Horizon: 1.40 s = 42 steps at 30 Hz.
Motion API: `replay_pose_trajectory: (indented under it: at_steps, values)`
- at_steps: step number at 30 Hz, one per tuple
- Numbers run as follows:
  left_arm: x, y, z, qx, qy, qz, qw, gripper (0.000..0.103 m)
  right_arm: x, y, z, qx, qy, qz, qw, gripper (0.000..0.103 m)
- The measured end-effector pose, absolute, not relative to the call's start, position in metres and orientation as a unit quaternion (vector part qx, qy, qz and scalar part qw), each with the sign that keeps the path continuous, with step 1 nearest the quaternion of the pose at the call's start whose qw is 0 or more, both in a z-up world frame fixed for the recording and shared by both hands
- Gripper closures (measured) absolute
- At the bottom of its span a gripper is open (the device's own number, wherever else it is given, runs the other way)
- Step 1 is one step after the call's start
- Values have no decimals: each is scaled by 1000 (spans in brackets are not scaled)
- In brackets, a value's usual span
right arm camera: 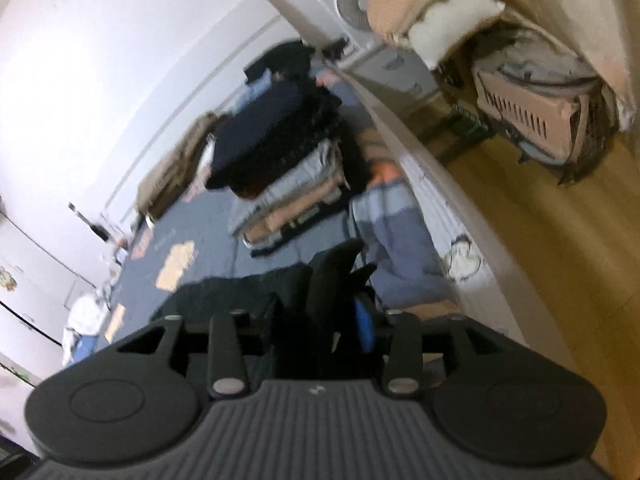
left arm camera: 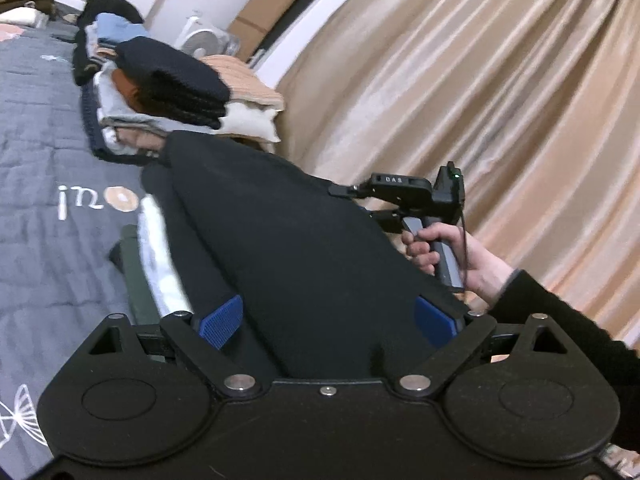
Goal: Fold clothes
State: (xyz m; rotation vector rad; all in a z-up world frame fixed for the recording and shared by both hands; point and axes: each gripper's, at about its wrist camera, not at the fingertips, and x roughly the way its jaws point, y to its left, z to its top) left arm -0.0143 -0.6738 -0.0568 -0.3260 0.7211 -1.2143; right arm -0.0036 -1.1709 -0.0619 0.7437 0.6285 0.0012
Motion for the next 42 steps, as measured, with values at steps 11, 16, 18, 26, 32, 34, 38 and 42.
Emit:
replay_pose_trajectory:
  at_steps: [11,16,18,26,32,34,38,42]
  values:
    - [-32,-702,-79,-258,371,-635,627,7,-119,-1091,-19,358,256,132,888,52]
    - [-37,-703,-111,-273,404,-630,604,7,-156,-1081,-58,379,282,121,873,53]
    - [-39,-696,-118,-286,422,-627,590,7,-175,-1086,-66,397,263,121,871,54]
    - [-49,-695,-95,-272,409,-638,593,5,-213,-1085,-55,399,232,107,881,52]
    - [-59,-716,-105,-244,427,-619,612,3,-219,-1067,-48,365,233,66,899,46]
    - [-65,-715,-108,-232,421,-615,625,3,-218,-1056,-48,344,240,47,907,46]
    - [-73,-711,-105,-214,413,-608,643,1,-216,-1035,-48,301,254,10,919,43]
    - [-80,-721,-92,-175,406,-594,672,0,-214,-1013,-48,256,266,-27,929,35]
